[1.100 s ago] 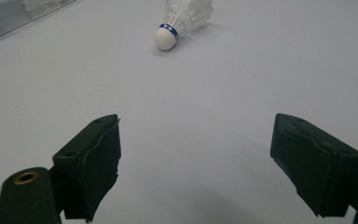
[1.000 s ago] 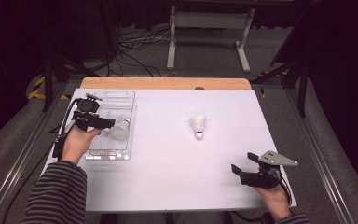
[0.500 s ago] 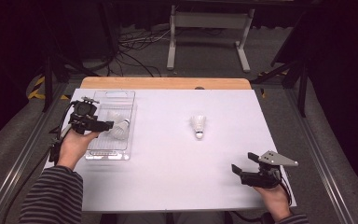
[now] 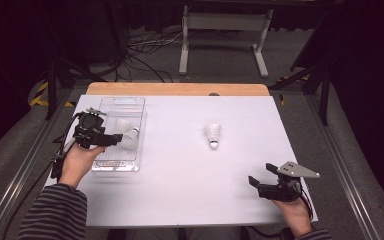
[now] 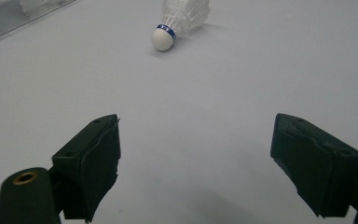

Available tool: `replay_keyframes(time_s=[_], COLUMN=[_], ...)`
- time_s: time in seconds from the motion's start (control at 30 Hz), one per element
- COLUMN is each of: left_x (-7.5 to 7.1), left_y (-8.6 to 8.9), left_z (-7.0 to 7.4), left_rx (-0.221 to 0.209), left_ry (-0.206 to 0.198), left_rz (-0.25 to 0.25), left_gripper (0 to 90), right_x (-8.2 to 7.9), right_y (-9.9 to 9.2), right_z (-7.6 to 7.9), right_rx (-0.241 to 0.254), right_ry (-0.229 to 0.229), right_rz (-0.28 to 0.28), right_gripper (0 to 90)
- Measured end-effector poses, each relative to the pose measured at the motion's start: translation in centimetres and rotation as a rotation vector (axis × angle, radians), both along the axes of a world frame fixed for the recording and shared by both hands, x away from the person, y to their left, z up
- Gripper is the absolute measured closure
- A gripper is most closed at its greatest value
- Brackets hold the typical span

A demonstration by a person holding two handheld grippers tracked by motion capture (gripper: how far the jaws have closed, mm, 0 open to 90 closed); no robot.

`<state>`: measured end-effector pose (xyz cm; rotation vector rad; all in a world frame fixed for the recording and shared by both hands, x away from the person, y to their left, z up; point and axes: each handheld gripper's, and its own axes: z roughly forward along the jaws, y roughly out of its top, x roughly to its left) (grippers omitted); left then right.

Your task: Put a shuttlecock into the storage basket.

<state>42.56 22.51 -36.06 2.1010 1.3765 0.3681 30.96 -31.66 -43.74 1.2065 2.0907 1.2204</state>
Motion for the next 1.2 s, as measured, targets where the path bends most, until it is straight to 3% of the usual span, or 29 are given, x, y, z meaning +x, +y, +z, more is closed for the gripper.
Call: replay_keyframes(time_s=[0.47,0.5,1.2], left_x=[-1.1,-1.3,-2.8], left_y=[0.6,0.5,1.1], left_z=[-0.2,-0.2,-0.8], left_rx=[-0.011,-0.019,-0.031], left_ry=[-0.027,-0.016,-0.038], left_rz=[-0.019,-0.018,-0.039], left_gripper=[29.4,29.3,27.8], right_x=[0.0,0.0,0.0], right_y=[0.0,0.0,0.0], right_z=[0.0,0.0,0.0], right_rx=[0.002,0.001,0.003], right_ry=[0.000,0.001,0.001], right_rz=[0.001,0.001,0.001], right_gripper=[16.3,16.3,16.3])
